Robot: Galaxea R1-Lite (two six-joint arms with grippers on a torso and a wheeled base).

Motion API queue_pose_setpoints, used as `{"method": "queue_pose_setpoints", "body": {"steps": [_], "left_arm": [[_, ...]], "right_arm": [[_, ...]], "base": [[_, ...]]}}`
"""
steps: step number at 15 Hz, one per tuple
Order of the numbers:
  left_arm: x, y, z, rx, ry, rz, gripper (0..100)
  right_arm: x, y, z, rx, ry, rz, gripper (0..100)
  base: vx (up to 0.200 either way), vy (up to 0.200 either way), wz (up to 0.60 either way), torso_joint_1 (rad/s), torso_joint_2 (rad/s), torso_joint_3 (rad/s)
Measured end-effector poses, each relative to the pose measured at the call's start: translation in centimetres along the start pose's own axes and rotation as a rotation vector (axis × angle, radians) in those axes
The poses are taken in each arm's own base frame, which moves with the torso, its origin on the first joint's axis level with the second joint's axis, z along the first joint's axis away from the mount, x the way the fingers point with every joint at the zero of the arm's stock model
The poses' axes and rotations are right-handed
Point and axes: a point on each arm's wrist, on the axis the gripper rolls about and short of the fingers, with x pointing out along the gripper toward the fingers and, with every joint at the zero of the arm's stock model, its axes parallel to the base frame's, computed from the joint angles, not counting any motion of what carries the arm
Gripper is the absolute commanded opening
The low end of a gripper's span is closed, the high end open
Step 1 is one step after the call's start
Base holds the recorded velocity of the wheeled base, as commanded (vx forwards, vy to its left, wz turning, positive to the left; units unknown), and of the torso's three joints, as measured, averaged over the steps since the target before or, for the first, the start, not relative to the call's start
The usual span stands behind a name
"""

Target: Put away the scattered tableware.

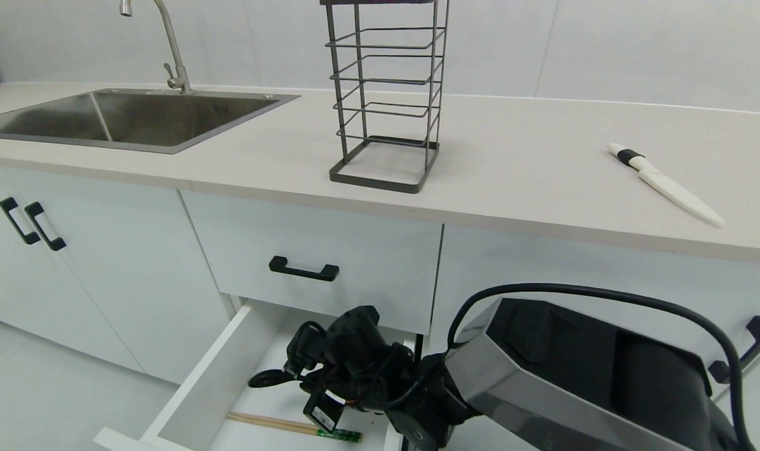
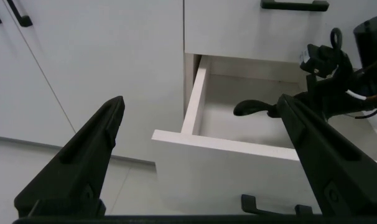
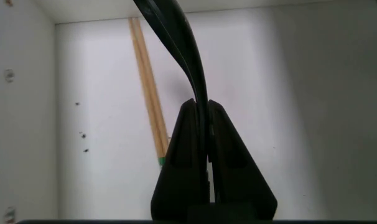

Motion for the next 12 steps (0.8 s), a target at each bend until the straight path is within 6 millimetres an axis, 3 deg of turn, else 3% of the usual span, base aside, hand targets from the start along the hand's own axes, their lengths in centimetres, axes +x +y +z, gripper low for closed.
{"method": "queue_pose_setpoints", "body": {"steps": [4,12], "left_arm": [[0.0,0.0,0.0,-0.001,0.0,0.001,100],[0.0,0.0,0.0,0.0,0.0,0.0,100]], "right_arm": [[1.0,-0.1,0.4,-0.009,0.0,0.003,0],[2.4,0.3,-0.9,0.009,0.057,0.017,0]], "base": [[0.0,0.0,0.0,-0.003,0.01,0.013],[0.0,0.0,0.0,0.0,0.0,0.0]]}}
